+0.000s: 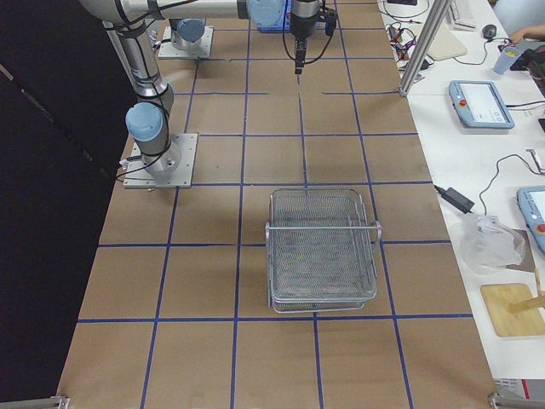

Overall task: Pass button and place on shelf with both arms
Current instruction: 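Move the left gripper down toward the red push button in the blue tray, then grasp the red push button by its cap with the left gripper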

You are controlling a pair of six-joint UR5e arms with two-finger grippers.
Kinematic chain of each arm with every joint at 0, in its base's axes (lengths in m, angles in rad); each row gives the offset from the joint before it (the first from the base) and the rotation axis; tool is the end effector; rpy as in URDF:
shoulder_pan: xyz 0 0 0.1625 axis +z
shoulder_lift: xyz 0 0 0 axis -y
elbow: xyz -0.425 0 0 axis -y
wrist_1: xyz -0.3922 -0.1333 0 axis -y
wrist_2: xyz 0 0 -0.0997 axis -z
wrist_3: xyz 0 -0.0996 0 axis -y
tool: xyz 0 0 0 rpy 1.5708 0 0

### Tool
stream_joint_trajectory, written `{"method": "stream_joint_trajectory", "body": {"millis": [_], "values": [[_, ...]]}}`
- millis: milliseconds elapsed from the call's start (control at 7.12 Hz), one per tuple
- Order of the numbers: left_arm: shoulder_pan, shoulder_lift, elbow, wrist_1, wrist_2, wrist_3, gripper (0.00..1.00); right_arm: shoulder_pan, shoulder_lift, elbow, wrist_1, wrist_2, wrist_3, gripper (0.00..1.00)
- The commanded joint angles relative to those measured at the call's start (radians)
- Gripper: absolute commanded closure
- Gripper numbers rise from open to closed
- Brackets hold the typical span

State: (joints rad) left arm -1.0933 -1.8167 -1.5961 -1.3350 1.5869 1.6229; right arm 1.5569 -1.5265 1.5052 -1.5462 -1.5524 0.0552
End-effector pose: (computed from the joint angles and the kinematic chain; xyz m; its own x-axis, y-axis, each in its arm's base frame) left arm 0.1484 -0.5734 0.3666 -0.4124 0.9103 0.0362 0.9110 0.4121 0.0142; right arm 0.1280 -0.5121 0.4955 -0.9974 0.0691 -0.0182 0.0690 0.9976 0.0043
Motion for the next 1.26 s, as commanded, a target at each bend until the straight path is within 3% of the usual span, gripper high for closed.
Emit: {"method": "stream_joint_trajectory", "body": {"millis": [0, 421, 1123], "values": [[0.067, -0.042, -0.157, 0.284, 0.001, 0.328, 0.00, 0.000, 0.000, 0.001, 0.001, 0.000, 0.000, 0.00], [0.085, -0.108, -0.243, 0.333, -0.033, 0.547, 0.00, 0.000, 0.000, 0.001, -0.005, 0.002, 0.000, 0.00], [0.112, -0.188, -0.248, 0.378, -0.027, 0.561, 0.02, 0.000, 0.000, 0.001, -0.005, 0.002, 0.000, 0.00]]}}
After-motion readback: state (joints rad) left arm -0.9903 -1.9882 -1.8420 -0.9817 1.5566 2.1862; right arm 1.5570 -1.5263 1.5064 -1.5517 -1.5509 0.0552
